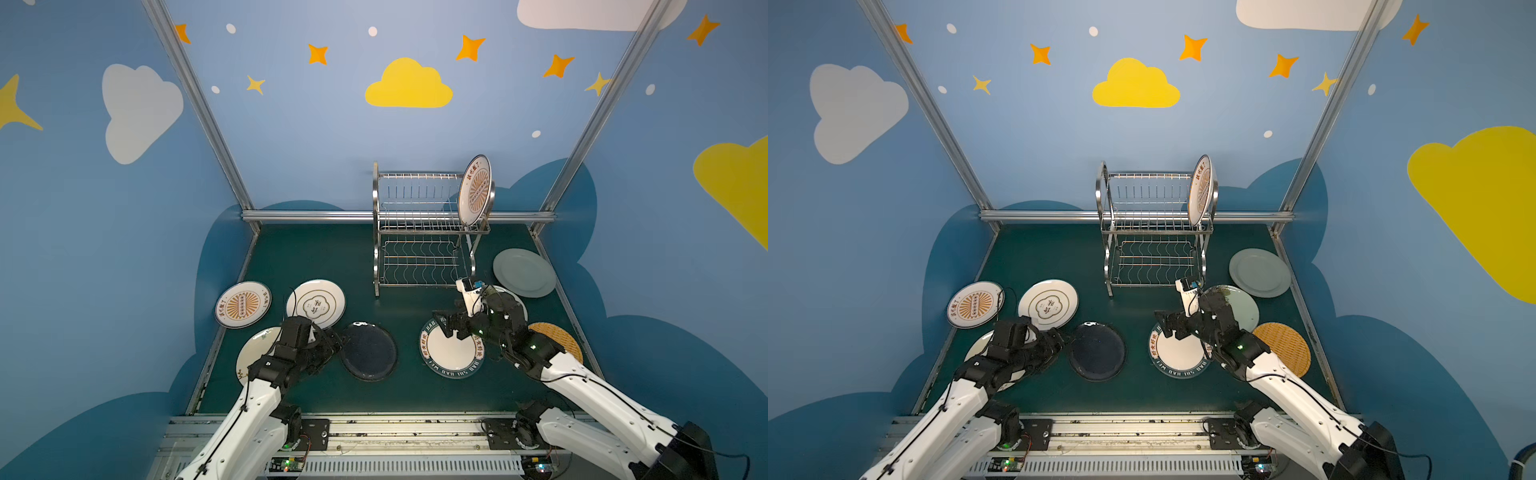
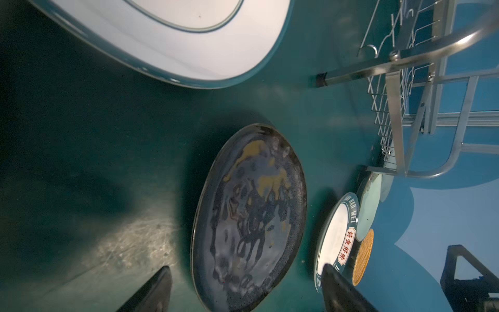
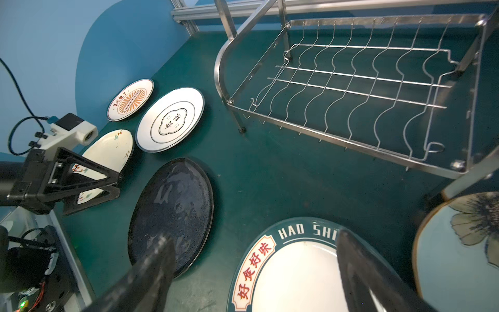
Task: Load plates into a dish rack
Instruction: Move the plate at the center of the table.
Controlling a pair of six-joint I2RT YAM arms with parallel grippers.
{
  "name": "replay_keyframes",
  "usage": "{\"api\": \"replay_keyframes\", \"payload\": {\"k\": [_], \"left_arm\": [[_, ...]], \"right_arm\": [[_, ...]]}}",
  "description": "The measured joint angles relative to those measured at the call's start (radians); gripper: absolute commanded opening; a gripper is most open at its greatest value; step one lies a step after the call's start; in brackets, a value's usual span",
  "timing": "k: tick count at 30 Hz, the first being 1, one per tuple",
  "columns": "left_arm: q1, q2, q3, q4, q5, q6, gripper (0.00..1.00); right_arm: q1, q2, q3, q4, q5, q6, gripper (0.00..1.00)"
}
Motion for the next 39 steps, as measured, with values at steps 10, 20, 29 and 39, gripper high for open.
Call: {"api": "replay_keyframes", "payload": {"k": [10, 20, 29, 39], "left_arm": [[-0.003, 0.167, -0.074, 0.191, 0.050, -0.013, 0.56], [-0.003, 0.254, -0.119, 0.322, 0.086, -0.014, 0.48], [-0.002, 0.304, -0.146, 0.425, 0.115, -0.018, 0.39], [-0.002, 0.493, -0.144, 0.659, 0.222, -0.018, 0.37]], "right_arm": [[0.000, 0.142, -0.001, 0.040, -0.085, 0.022, 0.91], [0.016, 0.142, -0.001, 0.068, -0.119, 0.024, 0.91], [0.023, 0.129, -0.001, 0.074, -0.129, 0.024, 0.91], [0.029, 0.116, -0.001, 0.082, -0.127, 0.022, 0.91]]}}
